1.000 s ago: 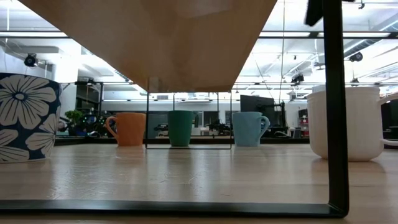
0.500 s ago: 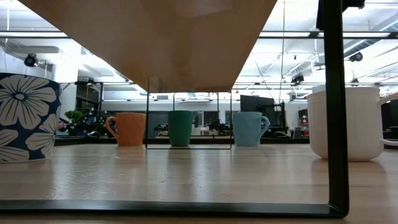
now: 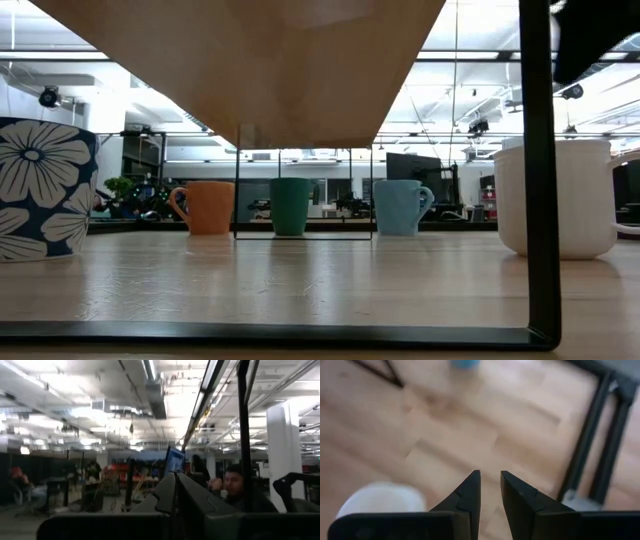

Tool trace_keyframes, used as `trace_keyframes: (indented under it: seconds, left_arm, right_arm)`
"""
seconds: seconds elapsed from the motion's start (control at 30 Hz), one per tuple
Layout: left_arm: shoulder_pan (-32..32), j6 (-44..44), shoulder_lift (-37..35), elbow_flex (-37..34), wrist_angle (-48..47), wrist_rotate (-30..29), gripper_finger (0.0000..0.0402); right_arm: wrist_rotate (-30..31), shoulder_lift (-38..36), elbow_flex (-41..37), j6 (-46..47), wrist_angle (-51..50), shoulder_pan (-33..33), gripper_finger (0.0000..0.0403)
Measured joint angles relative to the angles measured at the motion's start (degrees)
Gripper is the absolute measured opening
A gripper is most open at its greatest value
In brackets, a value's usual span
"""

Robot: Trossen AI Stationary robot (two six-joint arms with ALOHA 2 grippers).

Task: Stack small to large cups/mugs on shelf
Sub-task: Put the white mug on the shelf

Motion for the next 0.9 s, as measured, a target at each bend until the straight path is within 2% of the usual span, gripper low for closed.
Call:
trace_keyframes:
  seconds: [0.13,0.23,0.4,0.5,0.63,0.9]
  left_arm:
    - [0.01,-1.19,-0.63,-0.15,0.36,-0.03,0.0004]
    - [0.0,-1.47,-0.89,-0.2,0.4,0.03,0.0004]
    - [0.0,-5.45,-1.22,-0.22,0.4,0.05,0.0004]
    - [0.02,-7.57,-1.23,-0.22,0.42,0.62,0.0004]
    - [0.02,-9.22,-1.11,-0.22,0.42,2.87,0.0004]
    - [0.01,-14.38,-1.18,-0.22,0.43,6.36,0.0004]
  right_arm:
    - [0.03,1.22,-1.12,10.57,0.0,11.98,0.0068]
    - [2.51,3.1,-1.52,15.71,0.11,19.56,0.0068]
    - [5.38,8.67,-1.94,17.0,1.25,27.36,0.0068]
    - [5.42,13.81,-2.95,17.84,1.23,29.44,0.0068]
    - [4.84,22.23,-3.16,24.37,0.98,29.91,0.0068]
    - [-3.95,38.57,3.66,26.36,1.2,26.3,0.0068]
